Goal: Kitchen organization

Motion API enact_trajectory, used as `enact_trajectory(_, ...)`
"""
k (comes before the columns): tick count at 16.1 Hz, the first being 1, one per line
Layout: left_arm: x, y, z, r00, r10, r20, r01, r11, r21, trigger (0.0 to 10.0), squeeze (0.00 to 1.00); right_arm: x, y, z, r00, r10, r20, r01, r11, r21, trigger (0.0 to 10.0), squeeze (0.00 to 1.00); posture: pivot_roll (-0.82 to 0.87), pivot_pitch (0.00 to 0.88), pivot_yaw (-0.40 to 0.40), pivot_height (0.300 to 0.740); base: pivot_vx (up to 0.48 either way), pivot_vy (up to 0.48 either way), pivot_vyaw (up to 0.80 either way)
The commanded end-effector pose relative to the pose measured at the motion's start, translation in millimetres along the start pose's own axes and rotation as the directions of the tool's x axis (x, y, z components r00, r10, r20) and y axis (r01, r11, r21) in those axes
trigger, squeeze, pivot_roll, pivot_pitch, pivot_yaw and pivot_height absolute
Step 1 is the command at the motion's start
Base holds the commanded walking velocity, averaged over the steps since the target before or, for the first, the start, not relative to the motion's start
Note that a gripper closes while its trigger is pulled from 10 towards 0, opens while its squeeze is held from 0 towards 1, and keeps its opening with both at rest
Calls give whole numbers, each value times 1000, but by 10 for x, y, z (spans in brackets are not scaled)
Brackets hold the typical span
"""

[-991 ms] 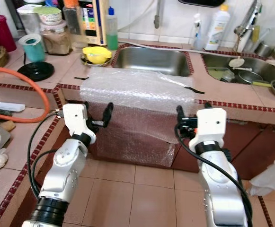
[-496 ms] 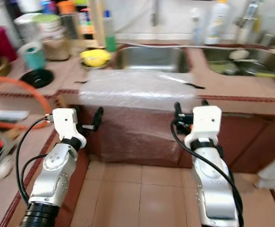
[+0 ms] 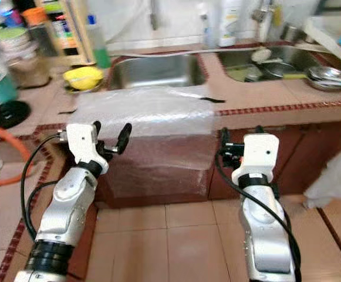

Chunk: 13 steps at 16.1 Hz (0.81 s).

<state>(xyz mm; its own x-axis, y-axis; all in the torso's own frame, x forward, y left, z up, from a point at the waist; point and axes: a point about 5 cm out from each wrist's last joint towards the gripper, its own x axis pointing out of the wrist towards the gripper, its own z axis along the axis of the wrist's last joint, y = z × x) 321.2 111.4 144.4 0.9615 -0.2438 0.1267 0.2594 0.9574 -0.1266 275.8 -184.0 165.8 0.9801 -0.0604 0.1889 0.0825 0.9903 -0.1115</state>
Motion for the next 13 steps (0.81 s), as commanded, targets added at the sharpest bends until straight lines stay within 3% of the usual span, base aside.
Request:
enact_trajectory(1,1,11,64,1000,-4,15,4,1000,12,10000,0,23,44,36,1000,12,19,-12,1000,4,10000,0,-100,0,128,740,0,0,-800)
enact_trajectory(5,-63,36,86,1000,2,17,-3,1000,12,10000,0,21,102,54,999,41,28,-41,999,8,10000,0,-75,0,118,740,0,0,-800)
enact_trajectory(13,-193,78,128,1000,30,6,-30,999,23,10000,0,15,185,75,994,99,43,-99,995,0,10000,0,-43,0,110,740,0,0,0)
